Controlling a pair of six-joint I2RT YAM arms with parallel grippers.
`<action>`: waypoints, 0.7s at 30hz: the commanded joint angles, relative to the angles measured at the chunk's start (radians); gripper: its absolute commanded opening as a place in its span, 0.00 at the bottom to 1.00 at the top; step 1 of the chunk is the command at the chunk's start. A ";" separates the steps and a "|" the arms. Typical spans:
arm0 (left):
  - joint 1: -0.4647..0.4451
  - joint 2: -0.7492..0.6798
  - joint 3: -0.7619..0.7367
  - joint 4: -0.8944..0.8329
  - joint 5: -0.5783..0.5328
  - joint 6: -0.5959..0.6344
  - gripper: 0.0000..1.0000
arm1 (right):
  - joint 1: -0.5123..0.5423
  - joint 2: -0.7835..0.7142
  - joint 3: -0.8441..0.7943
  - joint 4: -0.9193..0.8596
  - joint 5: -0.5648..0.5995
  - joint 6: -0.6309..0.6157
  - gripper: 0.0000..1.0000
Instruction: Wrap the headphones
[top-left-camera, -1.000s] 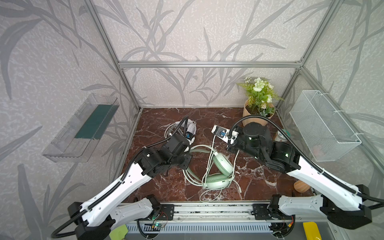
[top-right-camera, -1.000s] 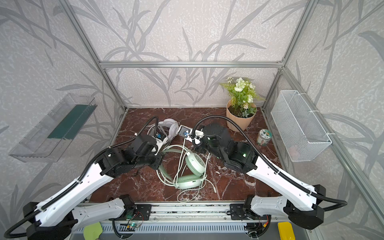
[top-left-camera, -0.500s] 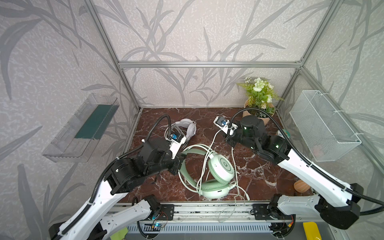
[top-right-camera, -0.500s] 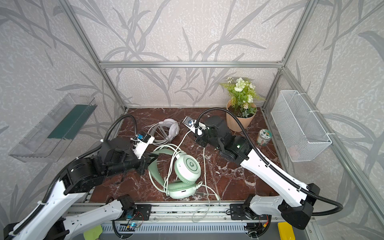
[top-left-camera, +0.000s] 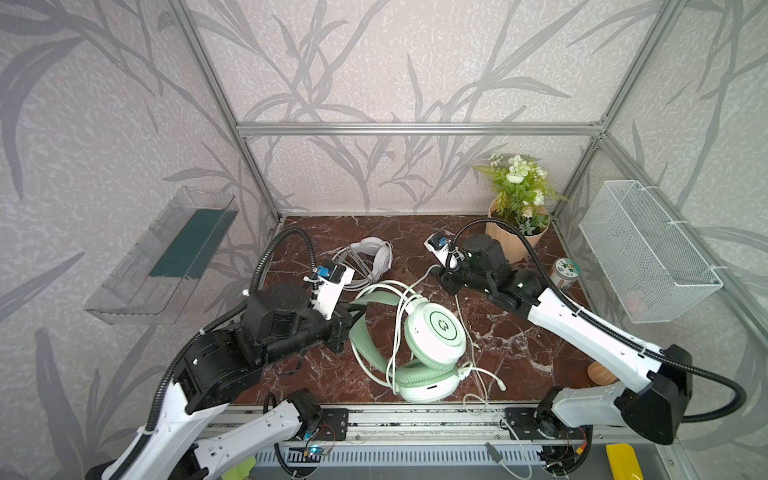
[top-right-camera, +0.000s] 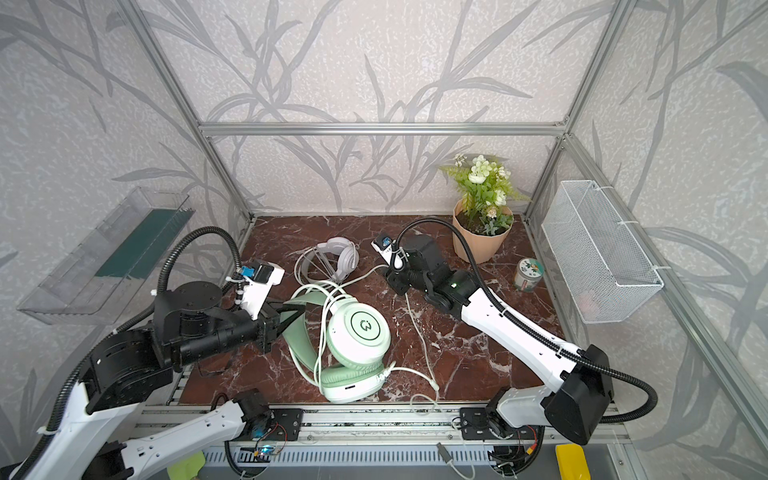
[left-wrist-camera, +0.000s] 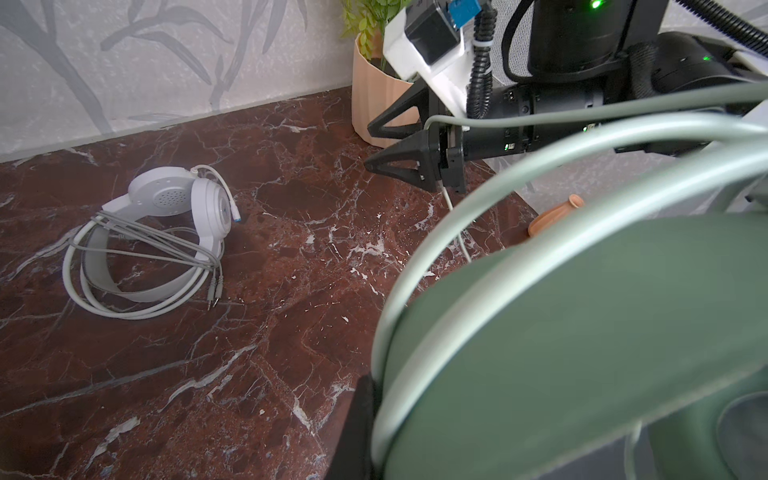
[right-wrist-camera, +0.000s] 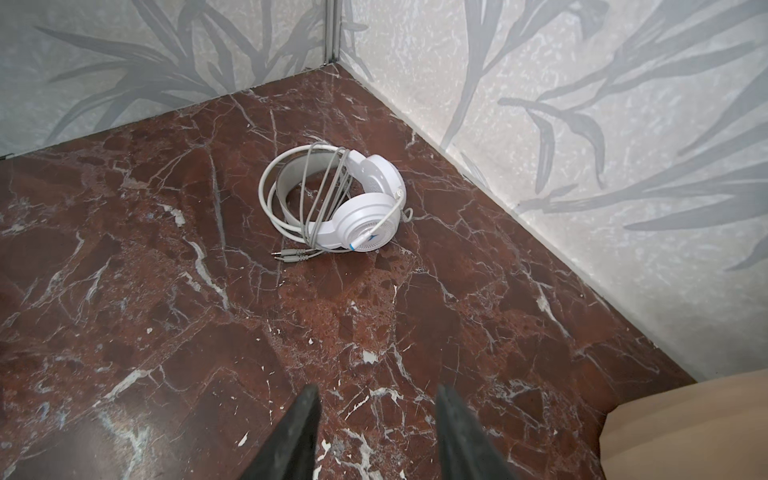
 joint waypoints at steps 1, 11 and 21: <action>-0.003 -0.032 0.049 0.119 0.026 -0.045 0.00 | -0.024 0.044 -0.034 0.100 -0.011 0.146 0.48; -0.002 -0.015 0.061 0.156 -0.004 -0.124 0.00 | -0.024 0.063 -0.190 0.282 -0.052 0.257 0.45; 0.002 0.108 0.220 0.025 -0.188 -0.244 0.00 | -0.027 0.160 -0.234 0.328 -0.083 0.293 0.52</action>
